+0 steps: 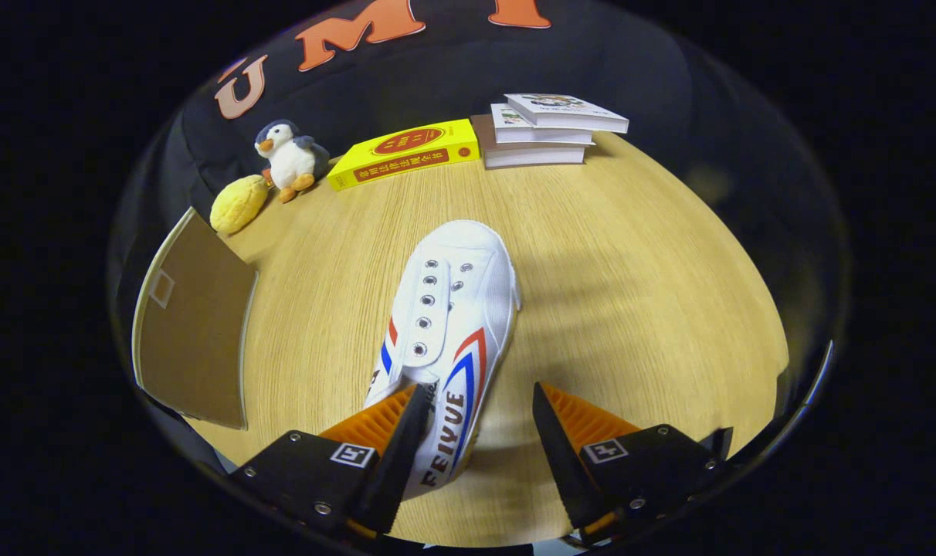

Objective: Open the storage box then place both shoes into the box .Put the left shoe in first, then the right shoe, with the right side of both shoes facing outward in a uniform manner.

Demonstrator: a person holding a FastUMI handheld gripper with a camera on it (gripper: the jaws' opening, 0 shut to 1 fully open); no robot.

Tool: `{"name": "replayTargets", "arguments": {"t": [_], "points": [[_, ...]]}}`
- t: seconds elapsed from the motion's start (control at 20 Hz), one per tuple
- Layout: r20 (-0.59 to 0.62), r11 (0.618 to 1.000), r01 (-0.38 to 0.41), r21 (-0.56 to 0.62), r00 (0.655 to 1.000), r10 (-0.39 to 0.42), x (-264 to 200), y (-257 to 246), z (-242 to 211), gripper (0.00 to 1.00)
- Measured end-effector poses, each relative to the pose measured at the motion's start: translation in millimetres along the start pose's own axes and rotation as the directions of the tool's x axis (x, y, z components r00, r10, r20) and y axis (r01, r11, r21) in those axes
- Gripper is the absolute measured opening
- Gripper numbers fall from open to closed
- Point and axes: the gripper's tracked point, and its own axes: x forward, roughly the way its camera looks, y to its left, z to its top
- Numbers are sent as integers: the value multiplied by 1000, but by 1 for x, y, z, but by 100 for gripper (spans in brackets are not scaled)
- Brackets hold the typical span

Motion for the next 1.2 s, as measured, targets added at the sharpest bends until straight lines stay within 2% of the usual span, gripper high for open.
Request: {"name": "replayTargets", "arguments": {"t": [0.05, 0.1, 0.15, 0.2, 0.3, 0.35, 0.45, 0.6, 0.8, 1.0, 1.2], "points": [[-1, 1000, -25, 11, 1000, 25, 1, 2, -2, 74], [3, 998, -53, 26, 999, 53, 1, 6, -2, 69], [7, 996, -66, 58, 998, 66, 2, 7, -3, 57], [9, 993, -73, 96, 997, 72, 1, 8, -2, 50], [2, 982, -76, 173, 997, 77, 0, 2, 0, 42], [-2, 971, -89, 221, 996, 92, 2, 1, 0, 28], [-4, 951, -114, 288, 993, 121, 2, 1, -1, 13], [19, 949, -116, 294, 993, 116, -5, 2, 4, 6], [112, 923, -210, 323, 977, 183, -30, 31, 42, 6], [189, 925, -272, 265, 955, 226, -68, 66, 86, 6], [214, 929, -325, 177, 934, 286, -102, 117, 111, 5]]}}
